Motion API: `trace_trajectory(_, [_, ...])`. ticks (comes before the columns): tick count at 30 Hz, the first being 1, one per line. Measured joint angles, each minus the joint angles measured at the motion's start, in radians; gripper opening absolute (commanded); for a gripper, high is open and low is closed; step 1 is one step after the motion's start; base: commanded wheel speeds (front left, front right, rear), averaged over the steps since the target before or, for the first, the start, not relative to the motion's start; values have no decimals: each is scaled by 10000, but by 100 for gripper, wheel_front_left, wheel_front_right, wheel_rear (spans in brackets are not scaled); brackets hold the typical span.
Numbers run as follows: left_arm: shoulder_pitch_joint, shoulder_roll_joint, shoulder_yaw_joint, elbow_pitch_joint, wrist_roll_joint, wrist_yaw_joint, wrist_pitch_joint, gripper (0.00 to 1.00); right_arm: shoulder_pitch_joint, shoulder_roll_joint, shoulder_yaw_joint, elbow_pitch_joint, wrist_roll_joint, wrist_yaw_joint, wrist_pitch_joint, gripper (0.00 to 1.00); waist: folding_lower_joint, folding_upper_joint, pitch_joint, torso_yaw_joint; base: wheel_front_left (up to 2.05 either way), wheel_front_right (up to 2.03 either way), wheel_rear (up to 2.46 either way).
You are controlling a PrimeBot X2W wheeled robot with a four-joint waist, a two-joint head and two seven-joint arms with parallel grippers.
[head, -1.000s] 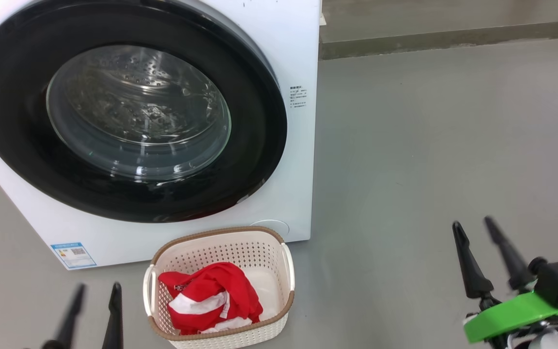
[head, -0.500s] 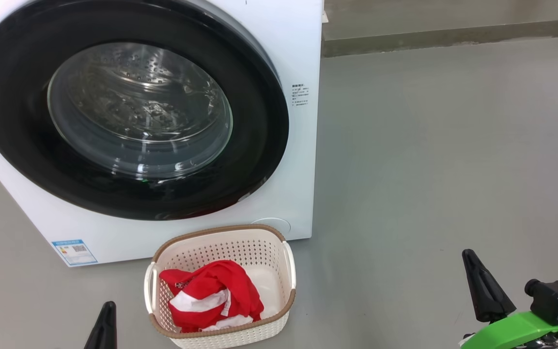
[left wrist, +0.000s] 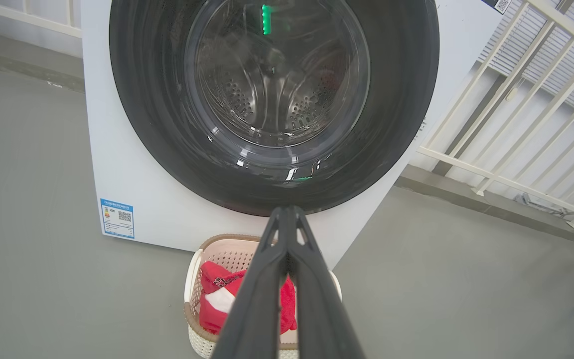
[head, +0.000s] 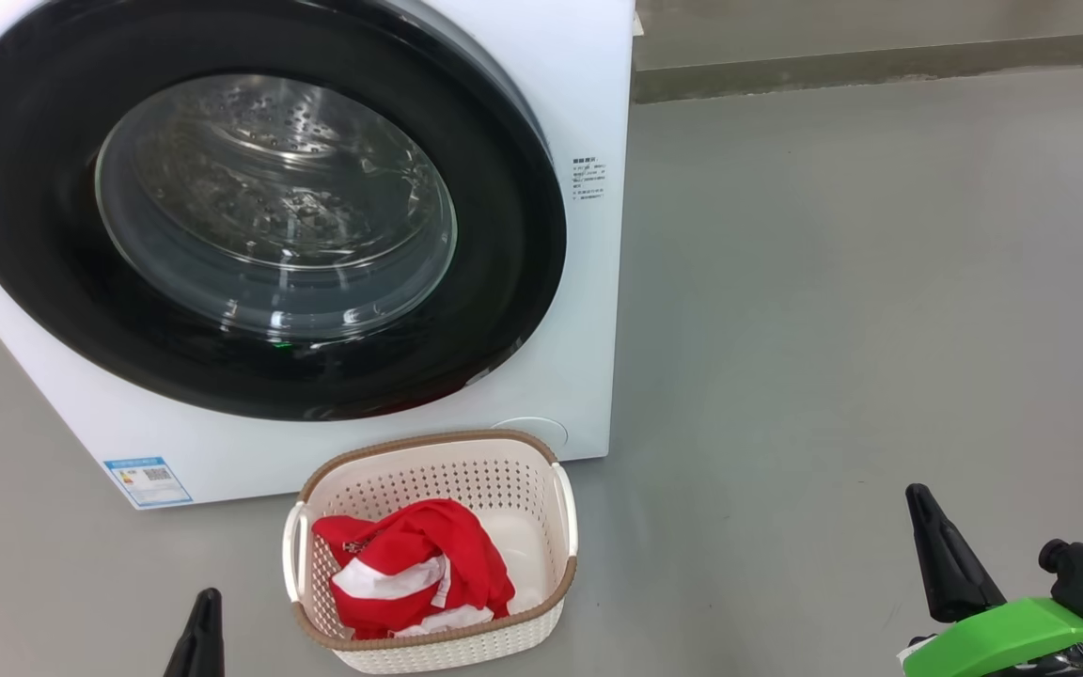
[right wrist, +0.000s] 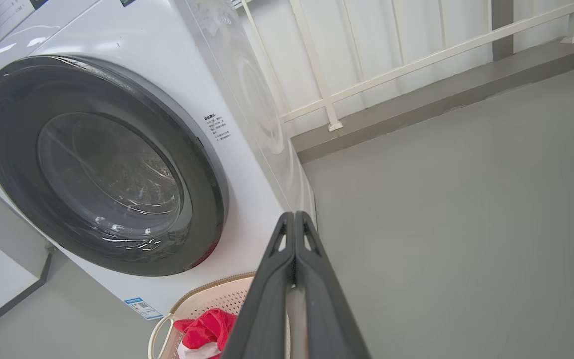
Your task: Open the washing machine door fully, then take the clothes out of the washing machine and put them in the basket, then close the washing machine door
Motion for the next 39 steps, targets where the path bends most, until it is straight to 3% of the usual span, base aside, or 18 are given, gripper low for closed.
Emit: trace_trajectory(39, [-622,-15,-27,297,-4393,0,1131,0,-235,228,-531,-23,3797,0,1141,0,-1,0,214,208,0,0,0])
